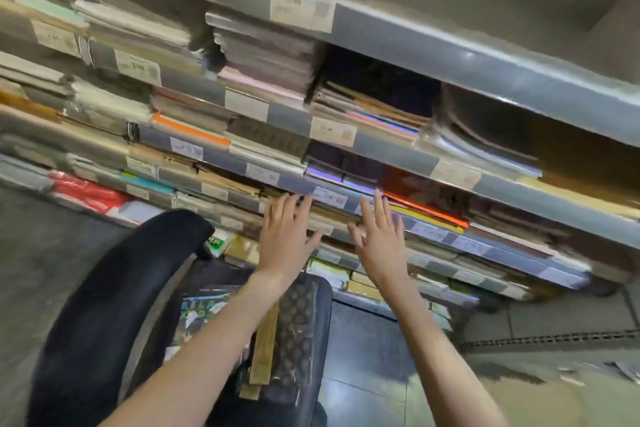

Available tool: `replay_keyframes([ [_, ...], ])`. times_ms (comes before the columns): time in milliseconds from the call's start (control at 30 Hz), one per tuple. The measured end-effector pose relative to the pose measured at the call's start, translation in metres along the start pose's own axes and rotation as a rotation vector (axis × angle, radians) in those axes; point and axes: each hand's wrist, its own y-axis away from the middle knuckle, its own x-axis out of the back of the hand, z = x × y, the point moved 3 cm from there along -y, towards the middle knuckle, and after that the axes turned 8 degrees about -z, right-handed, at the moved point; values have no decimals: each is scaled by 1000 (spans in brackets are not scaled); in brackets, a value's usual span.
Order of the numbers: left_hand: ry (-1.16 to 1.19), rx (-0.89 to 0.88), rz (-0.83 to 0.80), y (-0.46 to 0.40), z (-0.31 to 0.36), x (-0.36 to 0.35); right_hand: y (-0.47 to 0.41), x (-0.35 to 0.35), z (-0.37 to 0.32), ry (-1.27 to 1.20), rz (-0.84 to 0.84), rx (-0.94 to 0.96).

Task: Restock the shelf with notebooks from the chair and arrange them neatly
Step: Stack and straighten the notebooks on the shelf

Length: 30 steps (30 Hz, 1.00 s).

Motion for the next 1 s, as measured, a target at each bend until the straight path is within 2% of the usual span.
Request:
replay_keyframes([
  [233, -33, 185, -248, 89, -69, -110, 16, -141, 3, -29, -251, 25],
  [467, 24, 341, -455, 182, -94, -195, 12, -246, 14, -48, -509, 52],
  [567, 32, 360, -504, 213, -96, -221, -4, -278, 15, -73, -548, 51],
  [667, -76, 341, -512, 225, -96, -232, -21, -301, 15, -103, -576, 39],
  [800, -64, 392, -499, 232, -95, -243, -32, -329, 19, -187, -720, -10],
  [900, 90, 577, -558, 249, -97, -252, -32, -337, 21, -368, -716, -24],
  [1000, 186, 784, -638, 264, -106, -259, -33, -336, 20, -435, -672, -5],
])
